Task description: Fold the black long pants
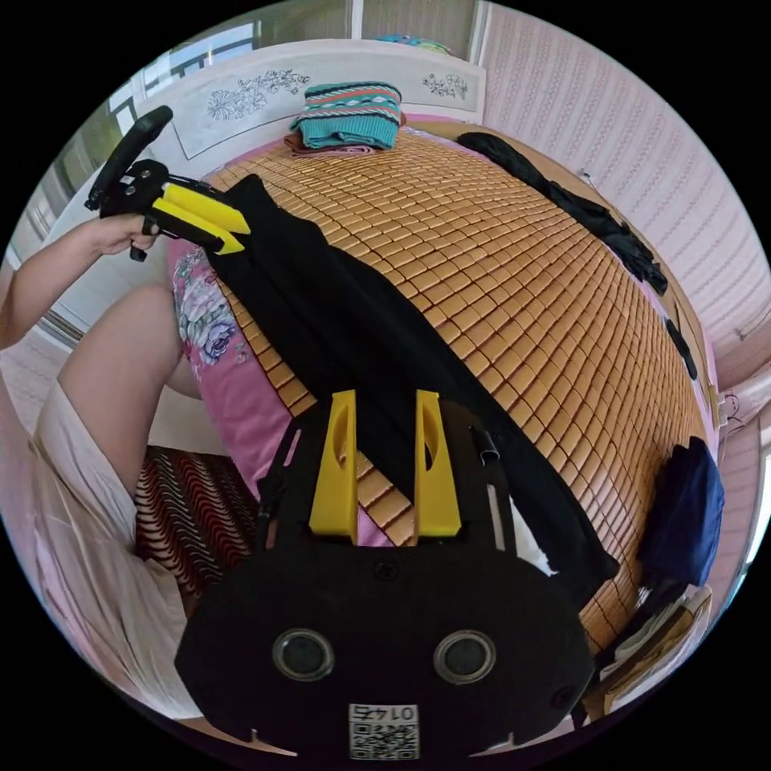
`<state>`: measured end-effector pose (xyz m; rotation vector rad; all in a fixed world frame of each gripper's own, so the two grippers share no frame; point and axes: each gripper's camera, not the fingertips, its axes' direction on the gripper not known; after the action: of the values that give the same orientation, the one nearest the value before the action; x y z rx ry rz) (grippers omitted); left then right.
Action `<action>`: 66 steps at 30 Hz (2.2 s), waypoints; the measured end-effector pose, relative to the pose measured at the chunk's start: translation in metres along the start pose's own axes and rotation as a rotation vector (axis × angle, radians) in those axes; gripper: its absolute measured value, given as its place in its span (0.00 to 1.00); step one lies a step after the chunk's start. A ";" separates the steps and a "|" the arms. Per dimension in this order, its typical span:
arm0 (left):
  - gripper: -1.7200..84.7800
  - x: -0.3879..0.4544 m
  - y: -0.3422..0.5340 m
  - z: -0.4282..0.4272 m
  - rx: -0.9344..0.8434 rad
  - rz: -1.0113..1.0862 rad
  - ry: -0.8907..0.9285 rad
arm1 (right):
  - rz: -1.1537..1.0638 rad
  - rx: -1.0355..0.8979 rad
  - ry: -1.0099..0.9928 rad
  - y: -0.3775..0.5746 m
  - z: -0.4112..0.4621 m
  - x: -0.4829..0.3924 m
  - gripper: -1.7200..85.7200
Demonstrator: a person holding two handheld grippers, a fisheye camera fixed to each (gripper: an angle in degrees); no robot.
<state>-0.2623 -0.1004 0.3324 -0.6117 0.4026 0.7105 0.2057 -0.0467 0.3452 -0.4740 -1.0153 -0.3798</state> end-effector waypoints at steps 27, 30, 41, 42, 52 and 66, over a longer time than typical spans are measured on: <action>0.01 0.067 0.020 0.029 -0.087 -0.045 0.061 | 0.232 0.064 -0.191 0.079 0.005 0.015 0.04; 0.02 0.065 0.021 0.016 -0.056 -0.050 0.053 | 0.304 0.092 -0.070 0.099 -0.007 0.027 0.08; 0.01 0.041 -0.016 0.008 0.079 -0.086 0.028 | 1.077 0.145 0.245 0.215 -0.019 0.153 0.11; 0.02 0.040 -0.020 0.025 0.035 -0.095 0.039 | 1.102 0.126 0.211 0.219 -0.009 0.160 0.10; 0.01 0.037 -0.015 0.050 -0.029 -0.084 0.004 | 1.108 0.225 0.226 0.241 -0.021 0.148 0.03; 0.02 -0.009 0.020 0.043 -0.028 -0.121 0.066 | 1.034 0.190 0.220 0.195 0.028 0.177 0.10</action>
<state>-0.2762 -0.0651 0.3623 -0.6818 0.4130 0.5822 0.3697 0.1167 0.4739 -0.6979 -0.4818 0.5748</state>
